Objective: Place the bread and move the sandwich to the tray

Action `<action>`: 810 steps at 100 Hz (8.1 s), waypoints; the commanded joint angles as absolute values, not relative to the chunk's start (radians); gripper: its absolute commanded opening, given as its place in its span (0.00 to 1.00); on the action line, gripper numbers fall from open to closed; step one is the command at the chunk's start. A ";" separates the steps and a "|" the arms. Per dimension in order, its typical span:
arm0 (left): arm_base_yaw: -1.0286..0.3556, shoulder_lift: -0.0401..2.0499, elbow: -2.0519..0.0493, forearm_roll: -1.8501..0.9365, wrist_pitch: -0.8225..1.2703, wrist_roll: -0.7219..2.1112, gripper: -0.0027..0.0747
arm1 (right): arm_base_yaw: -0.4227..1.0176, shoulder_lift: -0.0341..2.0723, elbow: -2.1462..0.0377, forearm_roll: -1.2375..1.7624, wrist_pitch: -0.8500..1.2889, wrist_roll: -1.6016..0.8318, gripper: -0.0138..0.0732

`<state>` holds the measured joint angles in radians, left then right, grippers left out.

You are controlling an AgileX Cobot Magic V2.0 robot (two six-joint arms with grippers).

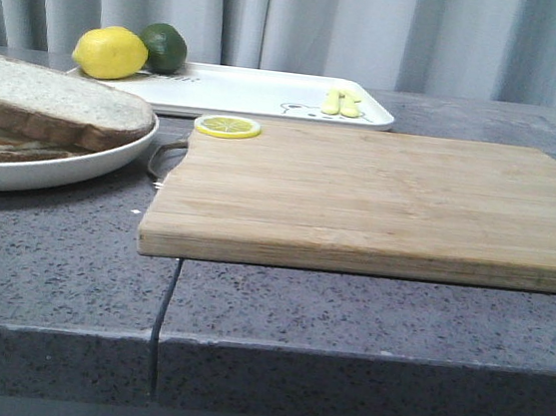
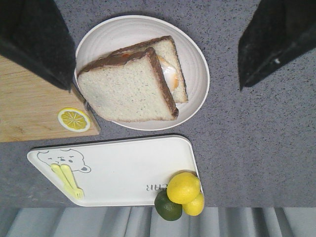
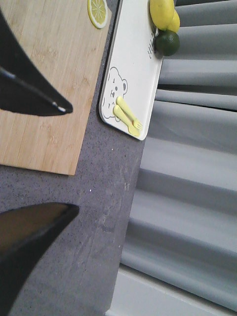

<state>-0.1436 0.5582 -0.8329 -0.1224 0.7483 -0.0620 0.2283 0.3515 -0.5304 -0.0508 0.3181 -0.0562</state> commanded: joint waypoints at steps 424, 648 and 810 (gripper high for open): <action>0.045 1.354 -0.863 -0.122 0.462 -0.304 0.83 | 0.221 0.357 -0.557 -0.064 0.241 -0.053 0.63; 0.051 1.396 -1.171 -0.904 0.591 0.000 0.01 | 0.221 0.357 -0.557 -0.064 0.240 -0.053 0.63; -0.032 2.236 -2.108 -1.010 0.788 0.086 0.01 | 0.221 0.357 -0.557 -0.027 0.241 -0.053 0.63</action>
